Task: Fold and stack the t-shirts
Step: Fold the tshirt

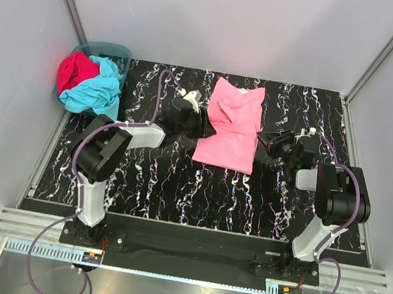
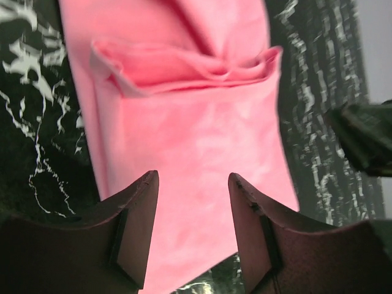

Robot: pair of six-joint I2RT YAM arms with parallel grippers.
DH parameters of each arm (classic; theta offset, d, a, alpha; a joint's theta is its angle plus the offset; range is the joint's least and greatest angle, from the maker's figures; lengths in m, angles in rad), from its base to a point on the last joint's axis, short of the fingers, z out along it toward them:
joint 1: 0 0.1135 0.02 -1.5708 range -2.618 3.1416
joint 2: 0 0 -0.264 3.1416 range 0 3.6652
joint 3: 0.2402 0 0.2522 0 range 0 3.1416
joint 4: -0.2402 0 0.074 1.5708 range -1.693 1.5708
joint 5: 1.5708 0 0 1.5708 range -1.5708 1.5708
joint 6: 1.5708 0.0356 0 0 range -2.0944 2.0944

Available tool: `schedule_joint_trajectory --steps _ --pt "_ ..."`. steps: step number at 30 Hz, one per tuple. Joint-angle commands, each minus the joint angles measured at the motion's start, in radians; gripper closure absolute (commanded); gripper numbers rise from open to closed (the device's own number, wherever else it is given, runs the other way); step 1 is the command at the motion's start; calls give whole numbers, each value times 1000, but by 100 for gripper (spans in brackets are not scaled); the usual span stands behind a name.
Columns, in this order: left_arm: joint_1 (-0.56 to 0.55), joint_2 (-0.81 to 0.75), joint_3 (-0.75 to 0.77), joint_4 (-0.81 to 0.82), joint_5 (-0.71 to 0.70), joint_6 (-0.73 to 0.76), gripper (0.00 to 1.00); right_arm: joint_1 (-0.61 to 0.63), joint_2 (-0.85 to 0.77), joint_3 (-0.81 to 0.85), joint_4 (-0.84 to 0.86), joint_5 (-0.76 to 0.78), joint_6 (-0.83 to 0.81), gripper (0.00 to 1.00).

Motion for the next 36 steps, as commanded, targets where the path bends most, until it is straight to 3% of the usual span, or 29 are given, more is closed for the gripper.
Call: schedule_joint_trajectory --steps 1,8,17,36 --pt "-4 27 13 116 27 -12 47 -5 67 89 44 -22 10 71" --pt "-4 99 91 99 43 1 47 -2 207 230 10 -30 20 71" --pt "-4 145 163 76 46 24 47 0 284 266 10 -26 15 72" --pt "4 294 286 114 80 -4 47 1 212 162 62 -27 0 73"
